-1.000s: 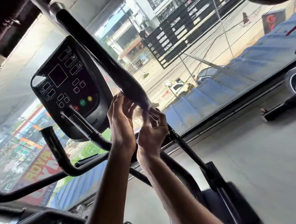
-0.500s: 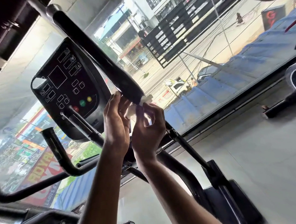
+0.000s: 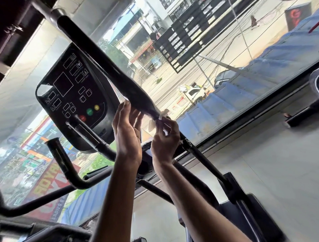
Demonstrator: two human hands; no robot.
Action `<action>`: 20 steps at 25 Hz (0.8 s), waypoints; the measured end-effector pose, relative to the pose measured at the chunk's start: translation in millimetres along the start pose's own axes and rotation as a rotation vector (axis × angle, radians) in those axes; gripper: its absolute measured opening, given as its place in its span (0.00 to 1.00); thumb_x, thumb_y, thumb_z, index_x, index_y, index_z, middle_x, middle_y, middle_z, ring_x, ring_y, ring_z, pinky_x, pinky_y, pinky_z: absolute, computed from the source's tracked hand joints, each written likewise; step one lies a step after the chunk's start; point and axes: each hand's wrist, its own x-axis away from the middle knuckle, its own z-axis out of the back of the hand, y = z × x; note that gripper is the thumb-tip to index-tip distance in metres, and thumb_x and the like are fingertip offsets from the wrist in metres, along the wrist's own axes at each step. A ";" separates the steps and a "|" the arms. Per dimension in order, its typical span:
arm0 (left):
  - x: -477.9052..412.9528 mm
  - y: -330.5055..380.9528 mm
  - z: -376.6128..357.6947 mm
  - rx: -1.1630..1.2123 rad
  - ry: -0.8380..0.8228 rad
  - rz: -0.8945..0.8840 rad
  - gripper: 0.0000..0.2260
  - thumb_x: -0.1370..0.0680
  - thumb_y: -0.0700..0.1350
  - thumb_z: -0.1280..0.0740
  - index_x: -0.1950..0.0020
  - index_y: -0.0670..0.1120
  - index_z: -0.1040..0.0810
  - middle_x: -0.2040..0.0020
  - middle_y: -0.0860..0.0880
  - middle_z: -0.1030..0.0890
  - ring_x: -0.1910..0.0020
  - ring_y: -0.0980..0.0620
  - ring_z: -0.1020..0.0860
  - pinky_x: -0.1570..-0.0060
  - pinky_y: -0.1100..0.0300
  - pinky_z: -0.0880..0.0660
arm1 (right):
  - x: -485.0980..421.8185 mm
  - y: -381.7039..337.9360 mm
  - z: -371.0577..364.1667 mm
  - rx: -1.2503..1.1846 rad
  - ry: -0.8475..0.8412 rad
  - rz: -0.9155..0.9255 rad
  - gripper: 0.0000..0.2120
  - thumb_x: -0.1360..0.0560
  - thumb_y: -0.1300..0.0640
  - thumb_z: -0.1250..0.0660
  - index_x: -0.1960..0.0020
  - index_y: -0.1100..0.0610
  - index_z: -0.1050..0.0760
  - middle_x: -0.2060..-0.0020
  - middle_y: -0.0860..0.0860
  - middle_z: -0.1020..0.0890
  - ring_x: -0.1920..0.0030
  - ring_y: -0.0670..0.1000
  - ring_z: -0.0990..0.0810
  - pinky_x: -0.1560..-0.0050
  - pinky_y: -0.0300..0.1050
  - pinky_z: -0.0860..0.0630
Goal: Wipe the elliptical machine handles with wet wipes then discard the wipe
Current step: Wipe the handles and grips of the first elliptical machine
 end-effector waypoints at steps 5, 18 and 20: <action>3.2 -2.5 -4.1 -0.015 0.039 -0.026 0.23 0.15 0.49 0.39 0.23 0.39 0.32 0.32 0.40 0.22 0.35 0.47 0.22 0.30 0.50 0.25 | -31.3 25.0 -0.8 -0.031 0.020 -0.359 0.09 0.23 0.58 0.27 0.44 0.56 0.19 0.45 0.49 0.14 0.45 0.43 0.18 0.34 0.50 0.22; 7.3 -10.5 -23.5 0.031 0.214 -0.038 0.32 0.23 0.55 0.36 0.22 0.43 0.32 0.24 0.43 0.27 0.27 0.47 0.25 0.31 0.55 0.26 | -59.2 41.2 12.5 0.117 -0.096 -0.332 0.09 0.21 0.53 0.29 0.45 0.57 0.19 0.51 0.47 0.15 0.54 0.37 0.19 0.58 0.29 0.27; 8.5 -9.5 -26.2 0.039 0.224 -0.051 0.23 0.19 0.53 0.37 0.26 0.44 0.27 0.26 0.44 0.24 0.30 0.49 0.23 0.35 0.57 0.25 | -69.1 41.1 11.0 0.149 -0.117 -0.361 0.09 0.21 0.53 0.29 0.44 0.56 0.20 0.51 0.47 0.15 0.56 0.36 0.20 0.58 0.30 0.25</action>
